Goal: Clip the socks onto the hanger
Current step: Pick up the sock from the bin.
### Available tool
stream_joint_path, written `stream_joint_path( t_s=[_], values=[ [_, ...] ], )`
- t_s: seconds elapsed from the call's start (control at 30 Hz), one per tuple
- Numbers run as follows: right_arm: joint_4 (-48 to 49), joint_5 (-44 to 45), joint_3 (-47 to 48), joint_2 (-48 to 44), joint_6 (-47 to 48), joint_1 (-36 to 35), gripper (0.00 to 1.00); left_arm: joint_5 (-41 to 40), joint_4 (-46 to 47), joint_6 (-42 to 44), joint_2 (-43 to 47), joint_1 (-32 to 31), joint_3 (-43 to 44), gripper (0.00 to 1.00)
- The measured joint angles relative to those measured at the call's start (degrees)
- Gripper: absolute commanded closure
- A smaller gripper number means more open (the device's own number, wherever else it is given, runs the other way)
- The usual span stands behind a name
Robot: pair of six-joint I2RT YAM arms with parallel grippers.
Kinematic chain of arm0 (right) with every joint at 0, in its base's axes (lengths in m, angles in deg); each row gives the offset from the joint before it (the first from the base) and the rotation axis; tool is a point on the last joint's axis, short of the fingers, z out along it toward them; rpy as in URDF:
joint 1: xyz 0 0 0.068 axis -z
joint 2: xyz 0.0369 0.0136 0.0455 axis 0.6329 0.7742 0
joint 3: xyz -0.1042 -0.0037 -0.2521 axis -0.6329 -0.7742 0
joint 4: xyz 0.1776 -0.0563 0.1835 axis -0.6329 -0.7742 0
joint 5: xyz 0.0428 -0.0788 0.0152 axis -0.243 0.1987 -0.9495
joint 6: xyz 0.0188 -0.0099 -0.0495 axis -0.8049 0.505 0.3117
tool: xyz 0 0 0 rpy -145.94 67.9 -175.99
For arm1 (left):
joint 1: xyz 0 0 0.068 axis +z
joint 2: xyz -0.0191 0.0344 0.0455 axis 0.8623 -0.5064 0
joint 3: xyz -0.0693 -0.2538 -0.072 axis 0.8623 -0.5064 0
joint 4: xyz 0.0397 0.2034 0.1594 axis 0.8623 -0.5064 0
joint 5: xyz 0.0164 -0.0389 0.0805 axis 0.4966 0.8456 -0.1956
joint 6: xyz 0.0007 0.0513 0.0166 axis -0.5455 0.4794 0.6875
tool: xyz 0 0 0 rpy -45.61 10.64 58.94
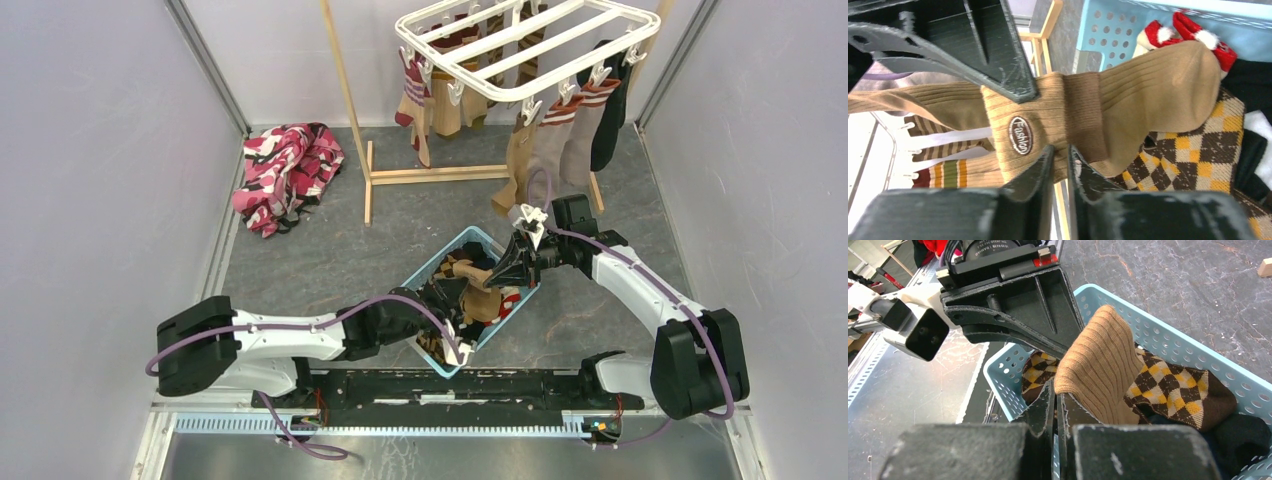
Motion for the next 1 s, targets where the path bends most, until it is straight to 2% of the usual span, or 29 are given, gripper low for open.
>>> stream_joint_path(
  t_s=[0.07,0.1,0.33,0.37,0.47,0.5,0.57,0.67,0.77,0.9,1.0],
  values=[
    [0.0,0.0,0.0,0.0,0.0,0.0,1.0,0.0,0.6,-0.8,0.0,0.0,0.3,0.96],
    [0.0,0.0,0.0,0.0,0.1,0.0,1.0,0.0,1.1,-1.7,0.0,0.0,0.5,0.98],
    [0.5,1.6,0.0,-0.5,-0.4,0.0,1.0,0.9,0.3,-14.5,4.4,0.0,0.8,0.96],
    [0.7,1.6,0.0,-0.5,-0.5,0.0,1.0,1.2,-0.2,-16.6,5.8,0.0,0.8,0.86],
    [1.1,1.5,0.0,-0.6,-1.2,0.0,1.0,1.6,-1.3,-23.0,10.4,0.0,0.3,0.33],
    [1.1,1.5,0.0,-0.6,-1.2,0.0,1.0,1.5,-1.5,-24.7,12.0,0.0,-0.2,0.24],
    [1.1,1.5,0.0,-0.6,-1.2,0.0,1.0,0.6,-1.4,-31.3,15.8,0.1,-2.3,0.15],
    [1.1,1.5,0.0,-0.6,-1.1,0.0,1.0,-0.7,-2.9,-45.8,20.7,2.2,-4.8,0.13],
    [1.0,1.5,0.0,-0.6,-0.9,0.0,1.0,0.2,-3.5,-62.8,24.4,7.9,-5.9,0.15],
    [0.3,1.6,0.0,-0.6,0.2,0.0,1.0,3.6,-1.0,-82.0,25.1,13.9,-7.3,0.25],
    [0.0,1.6,0.0,-0.6,0.8,0.0,1.0,5.8,2.0,-92.2,22.1,15.6,-8.7,0.34]
  ],
)
